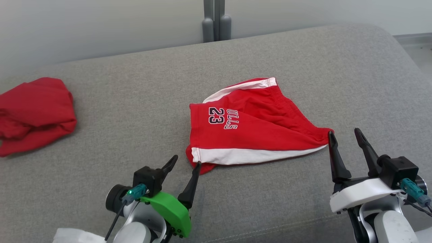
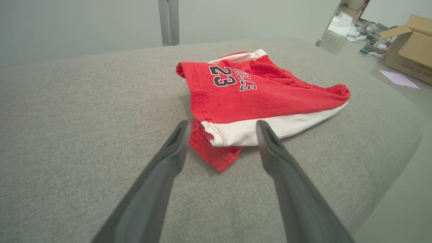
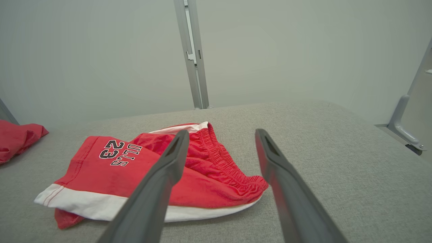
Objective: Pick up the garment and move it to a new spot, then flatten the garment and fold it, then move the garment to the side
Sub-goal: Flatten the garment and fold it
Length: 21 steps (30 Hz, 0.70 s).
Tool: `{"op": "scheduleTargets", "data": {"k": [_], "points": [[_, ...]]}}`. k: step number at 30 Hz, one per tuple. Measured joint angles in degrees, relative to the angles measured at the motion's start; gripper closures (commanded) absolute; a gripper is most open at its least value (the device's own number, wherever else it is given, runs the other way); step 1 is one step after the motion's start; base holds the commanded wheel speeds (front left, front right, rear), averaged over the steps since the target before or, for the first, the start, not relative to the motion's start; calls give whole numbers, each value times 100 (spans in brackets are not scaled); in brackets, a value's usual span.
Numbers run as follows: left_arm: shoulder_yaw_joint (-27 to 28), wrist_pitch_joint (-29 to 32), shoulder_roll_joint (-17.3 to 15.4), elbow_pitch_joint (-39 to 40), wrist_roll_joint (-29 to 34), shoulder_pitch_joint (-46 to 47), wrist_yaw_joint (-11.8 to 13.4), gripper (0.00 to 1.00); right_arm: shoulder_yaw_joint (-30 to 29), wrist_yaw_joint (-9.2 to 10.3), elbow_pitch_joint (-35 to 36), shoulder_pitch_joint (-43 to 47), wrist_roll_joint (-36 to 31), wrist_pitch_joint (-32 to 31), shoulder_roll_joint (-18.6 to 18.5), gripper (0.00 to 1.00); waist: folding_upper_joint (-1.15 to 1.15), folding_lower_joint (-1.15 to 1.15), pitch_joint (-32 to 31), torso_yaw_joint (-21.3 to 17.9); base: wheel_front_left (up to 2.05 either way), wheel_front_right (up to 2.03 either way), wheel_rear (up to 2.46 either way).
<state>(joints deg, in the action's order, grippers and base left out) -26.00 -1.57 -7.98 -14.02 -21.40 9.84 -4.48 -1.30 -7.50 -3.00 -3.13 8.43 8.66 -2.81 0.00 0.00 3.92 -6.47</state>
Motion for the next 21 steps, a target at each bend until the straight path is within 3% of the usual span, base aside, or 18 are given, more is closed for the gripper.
{"op": "scheduleTargets", "data": {"k": [13,21], "points": [[-252,-4,185,-1206,-36,771,-151,0,-55,0,-13,-131,13,96,1,0,0,0,369,-298,0,0,0],[-266,-152,247,-1602,-89,1006,-82,0,-49,0,-58,-187,46,127,1,0,0,0,440,-338,0,0,0]]}}
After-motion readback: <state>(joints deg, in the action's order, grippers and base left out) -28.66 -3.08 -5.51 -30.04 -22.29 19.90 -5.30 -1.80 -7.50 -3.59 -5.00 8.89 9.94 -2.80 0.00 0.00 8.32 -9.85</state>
